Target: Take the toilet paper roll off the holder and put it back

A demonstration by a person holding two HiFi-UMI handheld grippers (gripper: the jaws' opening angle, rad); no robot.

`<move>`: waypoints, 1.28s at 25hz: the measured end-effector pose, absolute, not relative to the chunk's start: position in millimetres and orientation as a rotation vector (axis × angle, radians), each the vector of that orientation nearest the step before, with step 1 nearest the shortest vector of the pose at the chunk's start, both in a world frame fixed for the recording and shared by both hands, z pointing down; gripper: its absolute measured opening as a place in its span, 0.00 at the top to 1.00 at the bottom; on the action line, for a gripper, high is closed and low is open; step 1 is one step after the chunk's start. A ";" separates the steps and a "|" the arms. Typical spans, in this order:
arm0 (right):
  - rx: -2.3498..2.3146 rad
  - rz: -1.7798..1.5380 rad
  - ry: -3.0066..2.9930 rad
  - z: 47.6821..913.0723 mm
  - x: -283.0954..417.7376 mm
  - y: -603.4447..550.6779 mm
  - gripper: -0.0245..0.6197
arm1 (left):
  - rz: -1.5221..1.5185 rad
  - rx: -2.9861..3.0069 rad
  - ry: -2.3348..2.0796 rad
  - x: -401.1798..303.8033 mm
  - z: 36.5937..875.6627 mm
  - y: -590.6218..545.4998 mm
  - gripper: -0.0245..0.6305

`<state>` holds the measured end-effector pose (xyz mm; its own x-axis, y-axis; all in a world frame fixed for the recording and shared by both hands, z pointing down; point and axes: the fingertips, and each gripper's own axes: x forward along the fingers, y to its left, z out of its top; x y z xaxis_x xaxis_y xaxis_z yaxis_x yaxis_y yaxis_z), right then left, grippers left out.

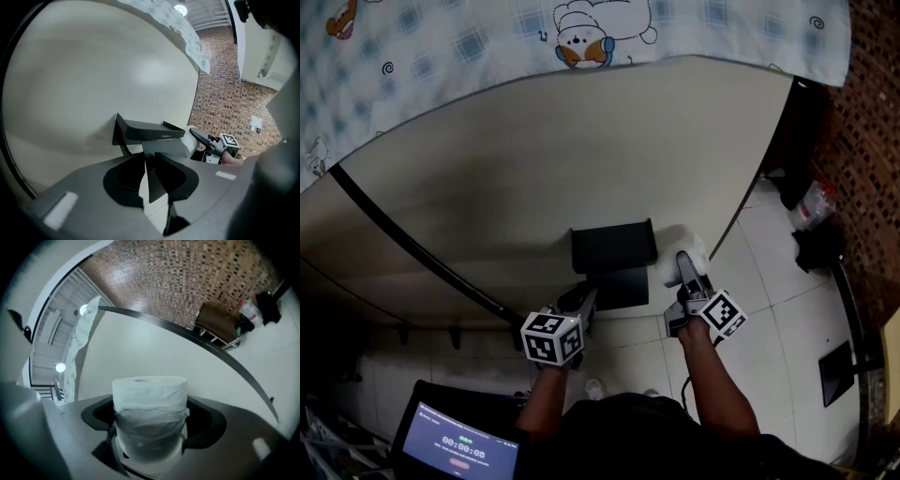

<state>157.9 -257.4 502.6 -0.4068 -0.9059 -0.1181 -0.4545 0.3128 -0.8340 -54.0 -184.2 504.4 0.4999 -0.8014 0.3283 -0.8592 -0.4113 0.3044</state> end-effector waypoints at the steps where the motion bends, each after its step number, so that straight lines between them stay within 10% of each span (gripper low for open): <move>1: -1.177 -1.023 1.971 507.8 155.1 -259.1 0.30 | 0.175 2.309 -1.368 -53.8 503.9 -184.6 0.83; 32: -0.641 -1.183 2.173 538.4 74.7 -257.5 0.30 | 0.182 2.314 -1.314 -54.8 502.6 -186.4 0.83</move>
